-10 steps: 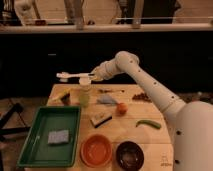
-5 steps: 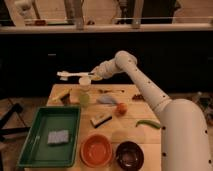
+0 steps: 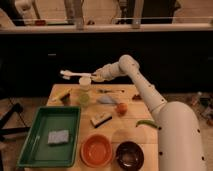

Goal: Place brush in paper cup

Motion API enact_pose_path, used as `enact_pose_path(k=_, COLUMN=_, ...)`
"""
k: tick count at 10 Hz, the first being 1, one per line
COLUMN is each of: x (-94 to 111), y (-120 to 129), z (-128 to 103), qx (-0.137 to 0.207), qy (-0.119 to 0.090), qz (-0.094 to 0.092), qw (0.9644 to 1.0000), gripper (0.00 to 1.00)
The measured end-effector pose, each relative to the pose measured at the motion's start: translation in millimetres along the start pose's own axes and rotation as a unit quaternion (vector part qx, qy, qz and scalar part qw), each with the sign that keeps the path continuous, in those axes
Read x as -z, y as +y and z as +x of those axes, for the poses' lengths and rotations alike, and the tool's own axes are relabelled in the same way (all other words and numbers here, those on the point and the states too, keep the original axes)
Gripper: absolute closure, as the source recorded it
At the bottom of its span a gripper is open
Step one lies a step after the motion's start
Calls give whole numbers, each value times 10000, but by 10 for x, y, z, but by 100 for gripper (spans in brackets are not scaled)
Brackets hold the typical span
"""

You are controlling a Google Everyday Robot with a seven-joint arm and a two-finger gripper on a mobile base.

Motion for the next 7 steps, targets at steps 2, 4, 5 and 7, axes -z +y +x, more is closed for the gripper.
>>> enact_pose_path(k=2, x=-1, y=-24, z=85, qx=-72, qy=-3, qz=15, qw=10000, gripper=100)
enact_pose_path(k=4, x=18, y=-25, z=178, qx=-123, qy=41, qz=22, qw=9999, gripper=100)
enact_pose_path(k=5, x=41, y=-23, z=234, qx=-165, qy=66, qz=31, qw=9998, gripper=100)
enact_pose_path(k=7, x=79, y=-15, z=320, qx=-230, qy=95, qz=35, qw=9997, gripper=100)
